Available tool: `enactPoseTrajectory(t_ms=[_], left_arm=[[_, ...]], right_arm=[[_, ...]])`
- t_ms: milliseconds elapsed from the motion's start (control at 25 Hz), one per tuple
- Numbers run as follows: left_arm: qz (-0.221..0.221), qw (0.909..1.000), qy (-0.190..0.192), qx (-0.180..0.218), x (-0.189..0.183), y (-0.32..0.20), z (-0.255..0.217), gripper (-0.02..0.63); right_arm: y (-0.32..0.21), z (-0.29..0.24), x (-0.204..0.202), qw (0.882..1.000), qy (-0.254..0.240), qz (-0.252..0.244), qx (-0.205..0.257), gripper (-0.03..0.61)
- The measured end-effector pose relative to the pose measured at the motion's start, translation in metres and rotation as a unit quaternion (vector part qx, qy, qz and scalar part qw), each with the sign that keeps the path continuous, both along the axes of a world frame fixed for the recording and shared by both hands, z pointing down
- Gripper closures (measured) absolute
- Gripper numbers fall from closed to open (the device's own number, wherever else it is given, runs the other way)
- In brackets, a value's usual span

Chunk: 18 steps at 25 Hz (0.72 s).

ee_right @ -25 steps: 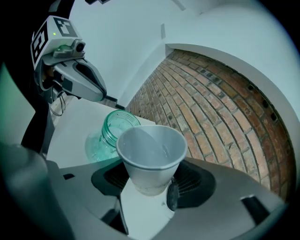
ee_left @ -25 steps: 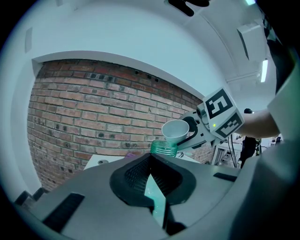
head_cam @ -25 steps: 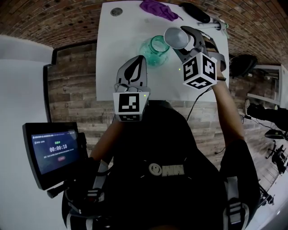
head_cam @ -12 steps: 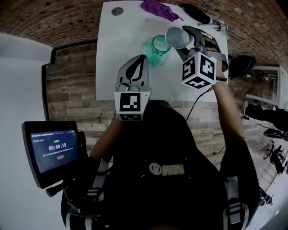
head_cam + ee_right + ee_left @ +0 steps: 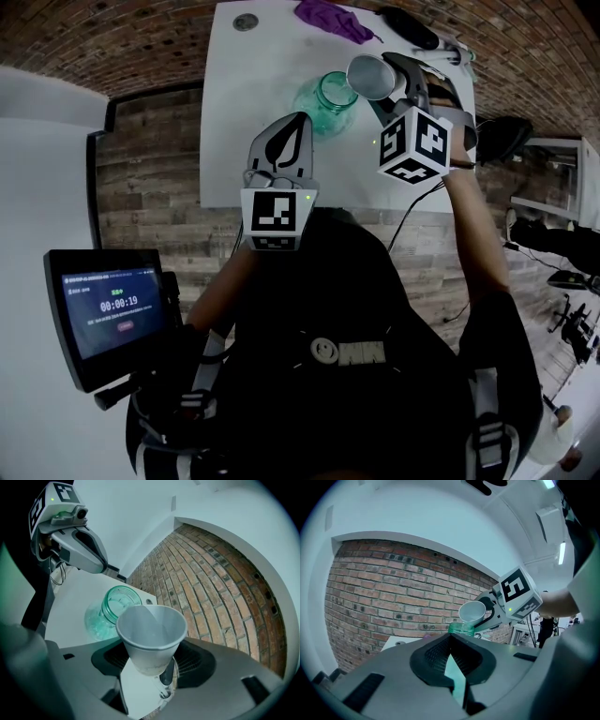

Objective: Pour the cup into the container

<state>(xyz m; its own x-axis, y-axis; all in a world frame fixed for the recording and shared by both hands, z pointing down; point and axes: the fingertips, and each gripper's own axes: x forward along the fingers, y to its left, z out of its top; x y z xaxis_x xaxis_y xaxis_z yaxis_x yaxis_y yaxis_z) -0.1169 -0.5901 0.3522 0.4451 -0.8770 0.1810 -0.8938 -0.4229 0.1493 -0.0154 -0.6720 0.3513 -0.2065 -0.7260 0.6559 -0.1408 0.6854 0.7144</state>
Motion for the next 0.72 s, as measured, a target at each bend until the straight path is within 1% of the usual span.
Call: enactPoseTrajectory(t_ms=[720], left_arm=[[0.002, 1.0, 0.001, -0.001, 0.0014, 0.0008, 0.001, 0.614]], right_arm=[[-0.0005, -0.0015, 0.001, 1.0, 0.008, 0.001, 0.009, 0.291]])
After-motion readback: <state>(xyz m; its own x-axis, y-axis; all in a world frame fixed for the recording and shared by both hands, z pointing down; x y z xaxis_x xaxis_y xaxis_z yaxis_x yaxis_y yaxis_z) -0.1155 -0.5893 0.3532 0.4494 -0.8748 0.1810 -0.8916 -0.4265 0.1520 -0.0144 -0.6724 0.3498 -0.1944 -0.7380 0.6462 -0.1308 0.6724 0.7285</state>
